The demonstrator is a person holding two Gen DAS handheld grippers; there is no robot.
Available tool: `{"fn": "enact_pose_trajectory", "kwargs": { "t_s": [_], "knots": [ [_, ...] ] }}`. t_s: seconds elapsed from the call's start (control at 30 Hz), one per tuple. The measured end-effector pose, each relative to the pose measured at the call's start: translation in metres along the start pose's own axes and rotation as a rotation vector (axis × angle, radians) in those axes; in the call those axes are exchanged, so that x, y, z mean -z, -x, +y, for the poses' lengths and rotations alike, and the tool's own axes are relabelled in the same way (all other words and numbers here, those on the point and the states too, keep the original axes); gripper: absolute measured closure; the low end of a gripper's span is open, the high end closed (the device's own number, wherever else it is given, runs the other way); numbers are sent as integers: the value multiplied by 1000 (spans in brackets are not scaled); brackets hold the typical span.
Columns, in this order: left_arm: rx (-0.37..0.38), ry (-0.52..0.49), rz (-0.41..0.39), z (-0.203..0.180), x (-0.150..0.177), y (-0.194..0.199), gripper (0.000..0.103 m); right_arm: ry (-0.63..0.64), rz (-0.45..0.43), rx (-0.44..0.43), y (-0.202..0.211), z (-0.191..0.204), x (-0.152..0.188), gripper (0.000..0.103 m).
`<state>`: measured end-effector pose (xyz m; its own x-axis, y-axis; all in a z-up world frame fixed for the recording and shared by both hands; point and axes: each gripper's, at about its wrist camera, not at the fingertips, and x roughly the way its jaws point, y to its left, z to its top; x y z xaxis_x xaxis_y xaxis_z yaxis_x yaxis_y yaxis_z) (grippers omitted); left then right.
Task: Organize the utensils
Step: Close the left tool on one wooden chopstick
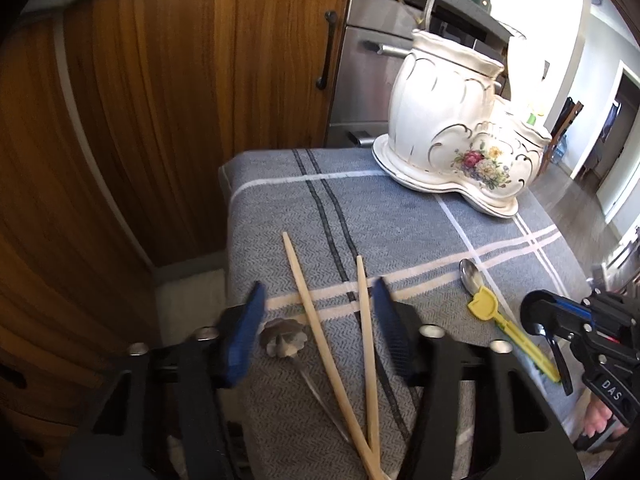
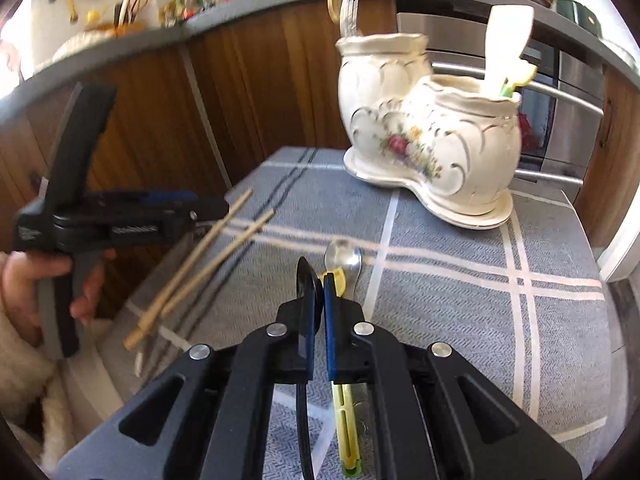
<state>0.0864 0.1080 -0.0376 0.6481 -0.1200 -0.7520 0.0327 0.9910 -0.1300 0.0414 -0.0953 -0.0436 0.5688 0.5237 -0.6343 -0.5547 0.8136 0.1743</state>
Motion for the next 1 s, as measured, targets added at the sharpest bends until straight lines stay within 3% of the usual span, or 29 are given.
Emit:
{"fn": "enact_pose_trajectory", "kwargs": {
  "t_s": [0.13,0.23,0.63,0.73,1.0],
  "knots": [
    [-14,25,94,7,-8,-18,74,-6,-4,-12,2,0,-1,99],
    [-27,-2,154,5,-11,-27,81,-11,-4,-15,3,1,1,99],
    [-129,-149,313,-12,-35,-54,85,-28,-23,-25,9,-3,0,99],
    [-130,-157,319,-13,-39,-57,94,-30,-35,-32,12,-3,-1,99],
    [-107,-113,232,-4,-37,-50,98,-56,-48,-42,18,-12,0,99]
  ]
}}
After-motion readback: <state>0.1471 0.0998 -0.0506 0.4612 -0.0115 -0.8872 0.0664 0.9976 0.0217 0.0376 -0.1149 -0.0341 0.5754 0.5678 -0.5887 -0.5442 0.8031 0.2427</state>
